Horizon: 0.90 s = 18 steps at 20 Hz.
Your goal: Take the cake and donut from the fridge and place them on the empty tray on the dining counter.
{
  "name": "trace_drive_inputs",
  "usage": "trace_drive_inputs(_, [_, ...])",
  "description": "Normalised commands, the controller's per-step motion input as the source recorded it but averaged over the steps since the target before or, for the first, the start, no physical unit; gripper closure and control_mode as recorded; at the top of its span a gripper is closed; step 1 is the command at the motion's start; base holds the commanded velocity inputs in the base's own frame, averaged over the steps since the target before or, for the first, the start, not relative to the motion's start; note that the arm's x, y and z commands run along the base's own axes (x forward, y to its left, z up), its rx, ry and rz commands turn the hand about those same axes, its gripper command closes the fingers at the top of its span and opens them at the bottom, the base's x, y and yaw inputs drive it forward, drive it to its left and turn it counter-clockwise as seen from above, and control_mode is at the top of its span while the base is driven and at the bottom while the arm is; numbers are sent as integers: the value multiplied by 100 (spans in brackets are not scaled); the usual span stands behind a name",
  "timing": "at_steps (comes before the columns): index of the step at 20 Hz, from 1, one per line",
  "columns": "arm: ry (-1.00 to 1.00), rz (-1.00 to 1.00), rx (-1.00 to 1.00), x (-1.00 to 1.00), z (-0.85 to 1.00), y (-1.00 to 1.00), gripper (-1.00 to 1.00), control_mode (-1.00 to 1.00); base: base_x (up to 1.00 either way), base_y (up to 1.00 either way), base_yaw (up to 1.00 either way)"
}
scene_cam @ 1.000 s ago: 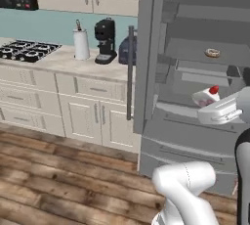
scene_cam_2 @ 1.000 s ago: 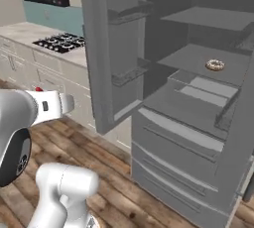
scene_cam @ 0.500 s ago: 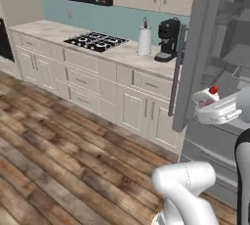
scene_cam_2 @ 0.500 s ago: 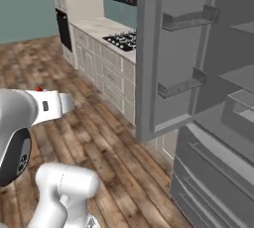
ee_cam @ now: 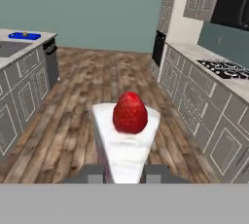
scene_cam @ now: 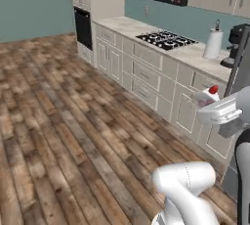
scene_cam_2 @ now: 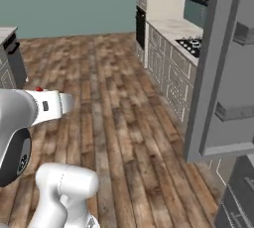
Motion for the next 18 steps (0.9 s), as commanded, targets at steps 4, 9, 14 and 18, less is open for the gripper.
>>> trace_drive_inputs(4, [0, 0, 0, 0, 0, 0, 100, 100, -18, 28, 59])
trace_drive_inputs(9, [0, 0, 0, 0, 0, 0, 100, 100, -7, 34, 56])
trace_drive_inputs(14, [0, 0, 0, 0, 0, 0, 100, 100, 0, 35, 51])
trace_drive_inputs(18, [0, 0, 0, 0, 0, 0, 100, 100, 9, 45, 40])
